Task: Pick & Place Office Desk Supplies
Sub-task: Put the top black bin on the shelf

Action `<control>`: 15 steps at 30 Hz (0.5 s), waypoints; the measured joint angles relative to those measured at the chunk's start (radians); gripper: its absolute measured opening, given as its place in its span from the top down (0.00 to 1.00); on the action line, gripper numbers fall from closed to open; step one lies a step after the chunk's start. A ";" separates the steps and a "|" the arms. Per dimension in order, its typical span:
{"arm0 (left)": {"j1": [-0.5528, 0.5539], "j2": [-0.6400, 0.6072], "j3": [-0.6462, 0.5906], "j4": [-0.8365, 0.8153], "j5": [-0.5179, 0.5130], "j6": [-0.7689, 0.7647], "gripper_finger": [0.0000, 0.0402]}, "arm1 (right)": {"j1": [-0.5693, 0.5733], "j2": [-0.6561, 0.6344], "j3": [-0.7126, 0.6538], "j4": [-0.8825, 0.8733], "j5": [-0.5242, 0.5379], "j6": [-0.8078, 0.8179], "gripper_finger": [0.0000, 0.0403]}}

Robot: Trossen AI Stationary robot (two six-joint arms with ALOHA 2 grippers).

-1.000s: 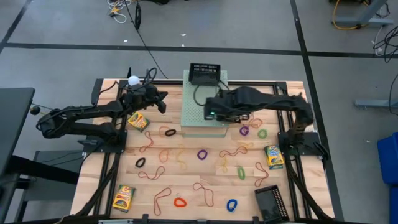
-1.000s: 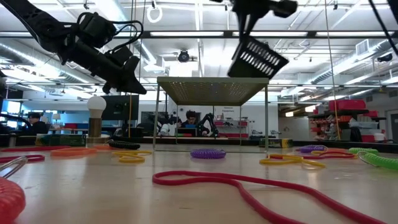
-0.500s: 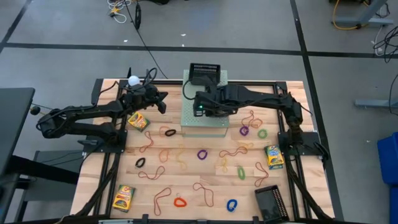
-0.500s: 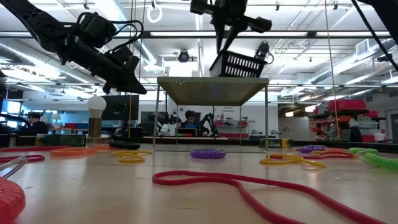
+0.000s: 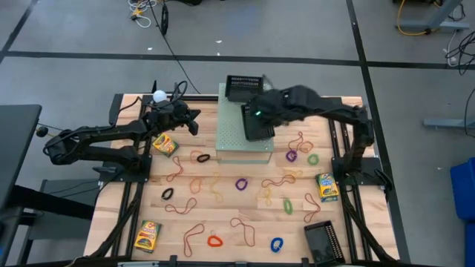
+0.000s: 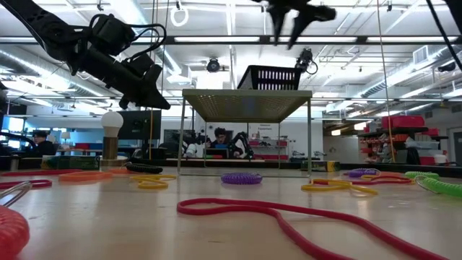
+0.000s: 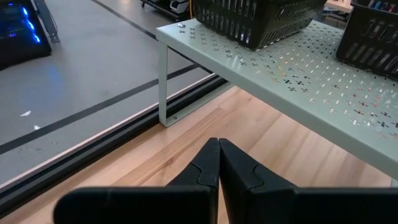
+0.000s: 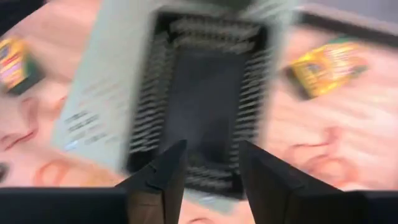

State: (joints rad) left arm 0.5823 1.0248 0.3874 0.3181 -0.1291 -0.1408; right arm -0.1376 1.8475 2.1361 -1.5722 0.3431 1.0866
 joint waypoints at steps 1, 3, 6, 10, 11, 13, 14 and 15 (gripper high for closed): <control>0.000 0.000 0.000 0.000 0.000 -0.003 0.98 | -0.017 -0.011 0.000 -0.008 -0.004 -0.011 0.62; 0.000 0.000 0.000 0.000 0.000 -0.021 0.98 | -0.045 -0.018 0.000 0.019 -0.008 -0.066 0.62; -0.001 0.000 0.000 0.000 0.000 -0.034 0.98 | -0.084 -0.014 0.000 0.041 -0.032 -0.122 0.62; -0.015 0.000 0.000 0.001 -0.001 -0.035 0.98 | -0.124 0.003 -0.001 0.041 -0.087 -0.191 0.62; -0.021 0.000 0.000 0.001 -0.002 -0.034 0.98 | -0.134 0.004 -0.001 0.042 -0.092 -0.203 0.62; -0.032 0.000 0.000 0.000 -0.003 -0.032 0.98 | -0.156 0.003 0.000 0.042 -0.108 -0.222 0.62; -0.038 0.000 0.000 0.001 -0.003 -0.029 0.98 | -0.166 0.003 0.000 0.042 -0.115 -0.231 0.62; -0.043 0.000 0.000 0.001 -0.004 -0.026 0.98 | -0.175 0.003 0.000 0.042 -0.119 -0.237 0.62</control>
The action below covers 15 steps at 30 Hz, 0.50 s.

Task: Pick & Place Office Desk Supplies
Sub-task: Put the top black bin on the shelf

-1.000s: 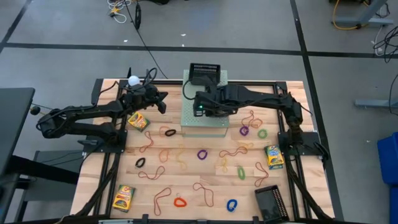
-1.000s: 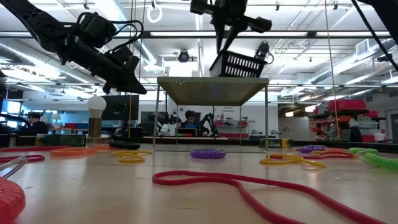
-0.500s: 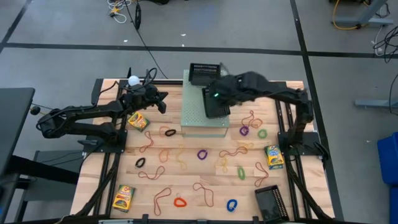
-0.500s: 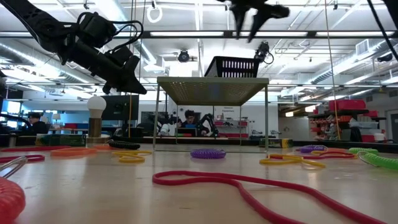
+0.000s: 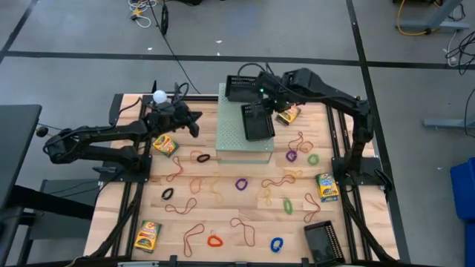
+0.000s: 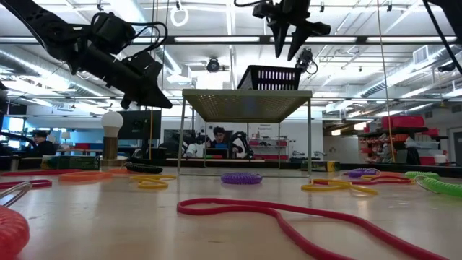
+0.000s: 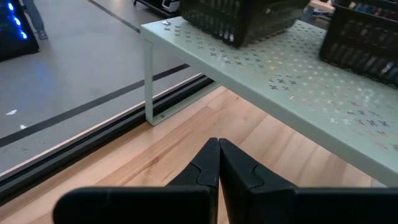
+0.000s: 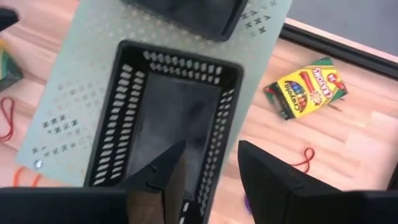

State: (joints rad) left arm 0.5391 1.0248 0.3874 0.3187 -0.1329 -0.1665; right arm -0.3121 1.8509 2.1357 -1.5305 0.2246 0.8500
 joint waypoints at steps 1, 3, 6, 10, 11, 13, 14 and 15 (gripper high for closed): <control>-0.005 0.000 0.000 0.000 0.000 0.004 0.98 | -0.007 0.000 0.000 0.000 -0.003 -0.006 0.62; -0.011 0.000 0.000 0.000 0.000 0.013 0.98 | -0.020 0.000 0.000 0.000 -0.018 -0.018 0.62; -0.016 0.000 0.000 0.000 -0.001 0.021 0.98 | -0.024 -0.004 -0.041 0.031 -0.036 -0.024 0.63; -0.016 0.000 0.000 0.000 -0.004 0.030 0.98 | -0.033 -0.025 -0.173 0.118 -0.073 -0.032 0.63; -0.016 0.000 0.000 0.000 -0.004 0.029 0.98 | -0.038 -0.037 -0.206 0.142 -0.076 -0.036 0.63; -0.016 0.000 0.000 0.000 0.001 0.029 0.98 | -0.042 -0.079 -0.279 0.218 -0.081 -0.018 0.63; -0.016 0.000 0.000 0.000 0.001 0.029 0.98 | -0.046 -0.100 -0.315 0.253 -0.085 -0.011 0.63; -0.016 0.000 0.000 0.000 0.003 0.028 0.98 | -0.048 -0.122 -0.348 0.277 -0.085 0.000 0.63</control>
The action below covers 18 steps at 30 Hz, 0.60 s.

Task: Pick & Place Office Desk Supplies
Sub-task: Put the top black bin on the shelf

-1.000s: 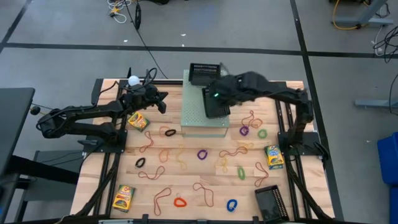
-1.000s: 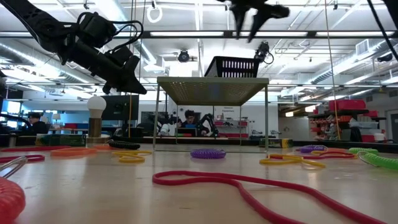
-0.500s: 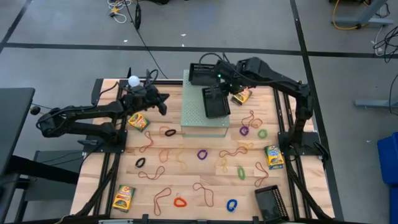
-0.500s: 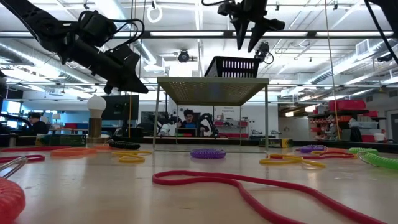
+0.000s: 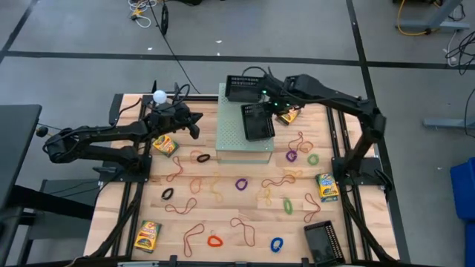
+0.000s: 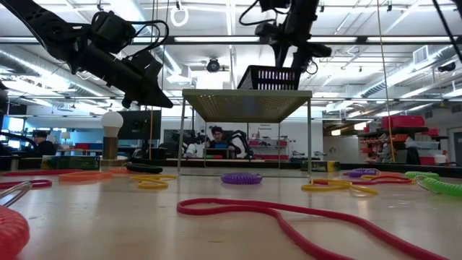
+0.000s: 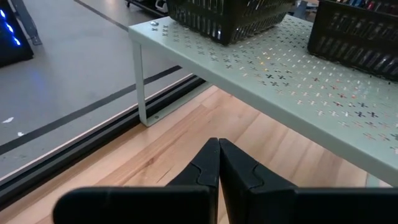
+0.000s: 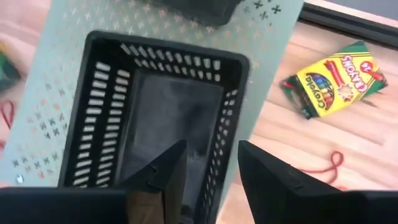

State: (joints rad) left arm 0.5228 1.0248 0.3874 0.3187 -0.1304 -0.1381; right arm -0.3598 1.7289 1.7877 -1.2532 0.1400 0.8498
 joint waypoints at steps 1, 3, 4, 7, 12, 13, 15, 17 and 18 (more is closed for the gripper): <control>0.000 0.000 0.000 -0.001 0.000 -0.003 0.98 | 0.000 -0.021 -0.033 0.019 0.001 0.012 0.63; 0.000 0.000 0.000 0.000 0.000 -0.009 0.98 | -0.001 -0.061 -0.093 0.073 0.005 0.026 0.63; 0.000 0.000 0.000 0.000 0.001 -0.011 0.98 | -0.003 -0.079 -0.120 0.098 0.004 0.031 0.63; 0.000 0.000 0.000 0.000 0.001 -0.008 0.98 | -0.004 -0.102 -0.191 0.170 -0.016 0.061 0.63; 0.000 0.000 0.000 0.000 0.001 -0.037 0.98 | 0.001 -0.100 -0.229 0.196 -0.025 0.099 0.64; 0.000 0.000 0.000 0.000 0.001 -0.042 0.98 | 0.005 -0.100 -0.230 0.197 -0.015 0.108 0.65; 0.000 0.000 0.000 0.000 0.001 -0.050 0.98 | 0.007 -0.100 -0.231 0.196 0.001 0.124 0.69; 0.000 0.000 0.000 0.000 0.001 -0.056 0.98 | 0.009 -0.101 -0.231 0.195 0.004 0.140 0.75; 0.000 0.000 0.000 0.000 0.001 -0.062 0.98 | 0.009 -0.101 -0.231 0.195 0.005 0.145 0.78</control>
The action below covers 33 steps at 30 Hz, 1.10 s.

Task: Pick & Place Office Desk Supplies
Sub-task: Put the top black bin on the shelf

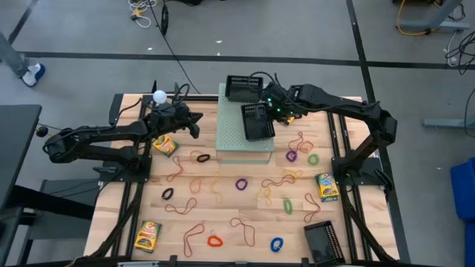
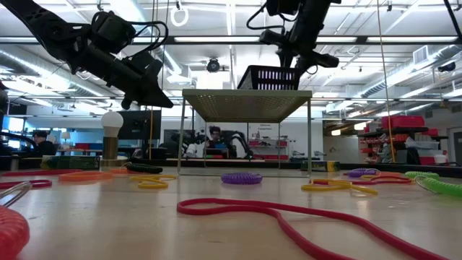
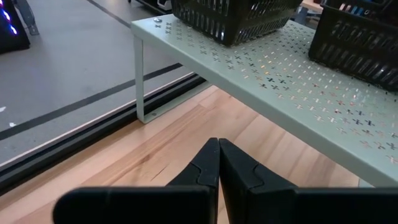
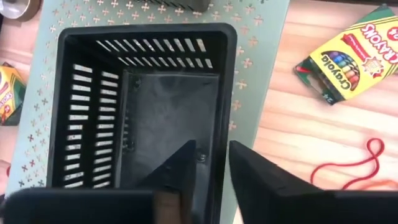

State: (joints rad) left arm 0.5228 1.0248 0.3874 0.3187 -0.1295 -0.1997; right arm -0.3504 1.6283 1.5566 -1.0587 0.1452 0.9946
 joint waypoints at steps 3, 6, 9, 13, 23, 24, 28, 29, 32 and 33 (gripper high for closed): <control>0.000 0.000 0.000 0.000 0.000 -0.022 0.98 | 0.000 0.000 0.000 0.000 0.001 0.020 0.87; 0.000 0.000 0.000 0.000 0.004 -0.024 0.98 | 0.000 0.000 0.000 -0.005 0.002 0.047 0.92; 0.000 0.000 0.000 0.000 0.013 -0.024 0.98 | 0.003 0.000 0.000 -0.020 0.008 0.086 0.93; 0.000 0.000 0.000 0.000 0.033 -0.025 0.98 | 0.025 0.000 0.000 -0.036 0.029 0.156 0.93; 0.000 0.000 0.000 0.000 0.038 -0.020 0.98 | 0.055 -0.003 0.000 -0.090 0.067 0.222 0.93; 0.000 0.000 0.000 0.000 0.038 -0.020 0.98 | 0.055 -0.005 0.000 -0.090 0.069 0.222 0.93; 0.000 0.000 0.000 0.000 0.036 -0.020 0.98 | 0.055 -0.006 0.000 -0.091 0.091 0.223 0.93; 0.000 0.000 0.000 0.000 0.035 -0.021 0.98 | 0.055 -0.006 0.000 -0.091 0.092 0.220 0.93; 0.000 0.000 0.000 0.000 0.034 -0.021 0.98 | 0.054 -0.006 0.000 -0.090 0.094 0.214 0.93; 0.000 0.000 0.000 0.000 0.034 -0.021 0.98 | 0.054 -0.006 0.000 -0.090 0.094 0.209 0.93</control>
State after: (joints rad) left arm 0.5228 1.0248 0.3874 0.3187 -0.0956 -0.2207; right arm -0.2966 1.6222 1.5570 -1.1492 0.2392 1.2038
